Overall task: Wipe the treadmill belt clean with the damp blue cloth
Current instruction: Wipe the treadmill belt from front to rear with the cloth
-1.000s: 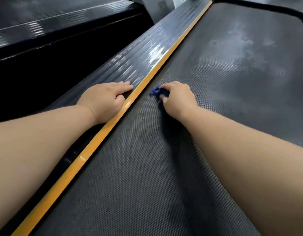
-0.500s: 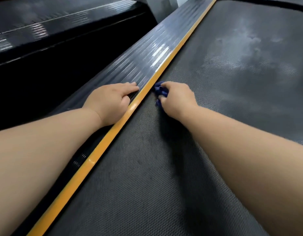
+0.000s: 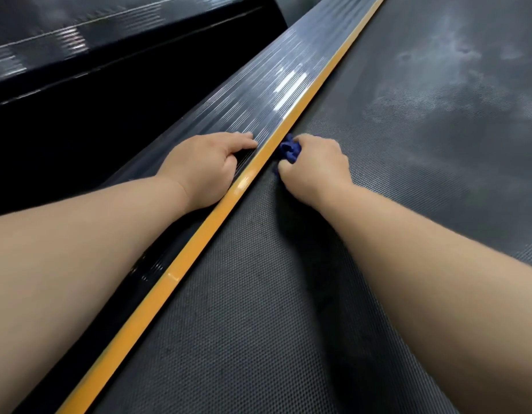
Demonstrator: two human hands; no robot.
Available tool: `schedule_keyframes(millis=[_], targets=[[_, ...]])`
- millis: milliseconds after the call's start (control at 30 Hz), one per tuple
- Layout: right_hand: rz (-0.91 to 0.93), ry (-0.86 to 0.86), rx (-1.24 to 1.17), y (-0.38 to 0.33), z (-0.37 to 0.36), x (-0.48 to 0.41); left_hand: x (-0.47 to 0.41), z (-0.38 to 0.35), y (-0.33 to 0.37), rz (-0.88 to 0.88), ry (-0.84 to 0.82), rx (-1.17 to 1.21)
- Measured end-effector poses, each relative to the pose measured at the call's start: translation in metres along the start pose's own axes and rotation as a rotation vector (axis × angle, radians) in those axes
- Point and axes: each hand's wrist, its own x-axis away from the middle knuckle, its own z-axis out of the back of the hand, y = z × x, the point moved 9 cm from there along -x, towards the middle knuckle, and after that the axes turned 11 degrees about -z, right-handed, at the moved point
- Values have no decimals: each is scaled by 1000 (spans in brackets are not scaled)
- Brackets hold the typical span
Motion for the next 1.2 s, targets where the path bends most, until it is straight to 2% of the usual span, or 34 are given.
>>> schedule_keyframes(millis=[133,233,333,400,467,533,567,767,867,900,1000,1067,1133,1200], targets=[[216,-58,-114,-21,-7,47,-1,2,2,4,20,10],[330,-234,-57,-24,-12,71,-1,3,2,-6,27,-2],[448,-256,36,-26,-8,81,-2,4,4,-12,49,-50],[393,-148,52,-20,2,63,0,10,6,19,101,-79],[204,-23,-6,-2,18,35,9,14,10,56,132,-104],[70,10,-46,14,23,20,23,14,16,82,131,-108],[61,-12,-40,16,18,21,33,13,18,82,133,-101],[419,-132,-71,-28,-19,112,89,24,12,133,159,-126],[556,-216,36,-34,-17,127,111,27,10,189,142,-137],[549,-192,67,-31,-13,117,117,27,12,204,138,-135],[253,-98,56,-3,3,63,141,24,16,244,103,-105],[138,-87,17,2,-1,54,152,21,21,257,79,-87],[184,-132,-44,-12,-12,77,153,22,22,259,79,-97],[335,-183,-100,-33,-25,126,152,25,21,273,110,-103]])
